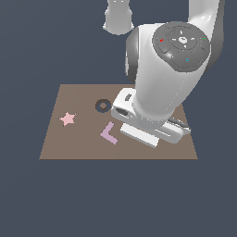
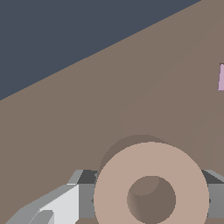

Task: Insert a designated object into the corresponding slot on a board.

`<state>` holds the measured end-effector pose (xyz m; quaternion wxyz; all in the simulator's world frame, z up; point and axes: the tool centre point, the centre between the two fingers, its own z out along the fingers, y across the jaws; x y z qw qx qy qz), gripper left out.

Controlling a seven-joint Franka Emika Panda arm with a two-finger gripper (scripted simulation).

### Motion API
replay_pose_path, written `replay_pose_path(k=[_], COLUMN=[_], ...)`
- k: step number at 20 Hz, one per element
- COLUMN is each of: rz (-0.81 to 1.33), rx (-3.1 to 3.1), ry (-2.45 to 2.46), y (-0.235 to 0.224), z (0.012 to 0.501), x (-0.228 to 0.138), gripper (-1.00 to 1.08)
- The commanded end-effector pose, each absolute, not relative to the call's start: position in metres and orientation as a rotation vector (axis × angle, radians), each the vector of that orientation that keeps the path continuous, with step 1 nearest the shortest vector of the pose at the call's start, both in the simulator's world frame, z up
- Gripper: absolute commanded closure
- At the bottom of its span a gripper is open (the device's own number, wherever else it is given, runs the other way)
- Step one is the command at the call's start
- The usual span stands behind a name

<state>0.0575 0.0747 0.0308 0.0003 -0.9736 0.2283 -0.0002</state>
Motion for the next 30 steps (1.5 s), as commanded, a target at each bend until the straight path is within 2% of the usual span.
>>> replay_pose_path(k=[1,16,30], rz=[0.0,-0.001,-0.001], rx=[-3.058,-3.029,-2.794], ry=[0.718,0.83,1.433], y=[0.074,0.067,0.025], z=[0.03,0.031,0.034], x=[0.057,0.06,0.062], gripper=[1.08,1.08,1.08])
